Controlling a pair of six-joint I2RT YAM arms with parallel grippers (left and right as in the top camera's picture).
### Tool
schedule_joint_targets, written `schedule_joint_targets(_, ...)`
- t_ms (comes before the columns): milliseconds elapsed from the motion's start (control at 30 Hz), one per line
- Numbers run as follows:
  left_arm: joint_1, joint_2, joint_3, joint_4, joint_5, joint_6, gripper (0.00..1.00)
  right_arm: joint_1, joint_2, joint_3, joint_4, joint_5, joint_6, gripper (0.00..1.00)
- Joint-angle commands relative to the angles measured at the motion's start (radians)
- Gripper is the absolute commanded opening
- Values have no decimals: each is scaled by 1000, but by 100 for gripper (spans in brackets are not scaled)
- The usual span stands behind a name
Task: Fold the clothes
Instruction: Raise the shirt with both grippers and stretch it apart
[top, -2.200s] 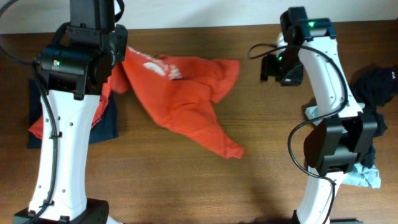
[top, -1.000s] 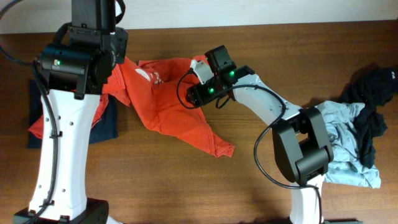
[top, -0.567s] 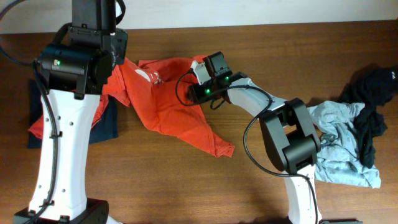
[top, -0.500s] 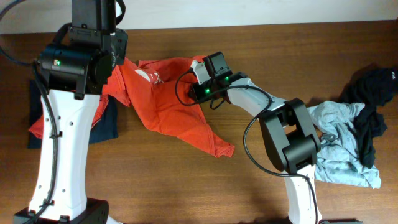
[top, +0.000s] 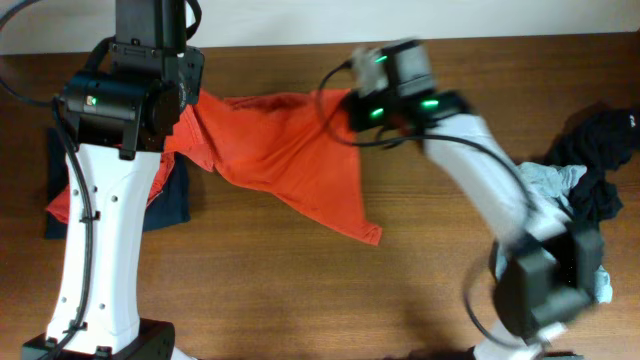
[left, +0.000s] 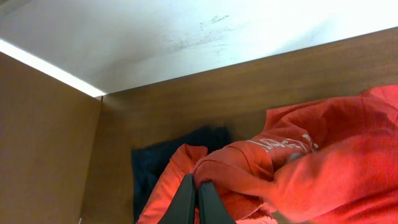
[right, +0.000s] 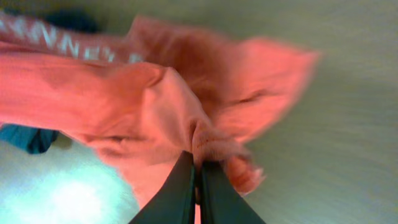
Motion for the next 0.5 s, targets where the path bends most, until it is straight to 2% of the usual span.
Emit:
schedule_joint_targets(0,0,-5,8,2,-26,14,0,-99,-182,6,-56,177,-18,4)
schedule_joint_targets(167,0,-5,8,10,-79,14,0,-207,-301,6,-116,208,-19,4)
schedule_joint_targets(300,0,-10,8,15,-144,13,0,-270,-338,6,-159,210,-34,4)
schedule_joint_targets(467,0,-47,9,53,-153,-6,0,-325,-357,6,-171,243,-63,4)
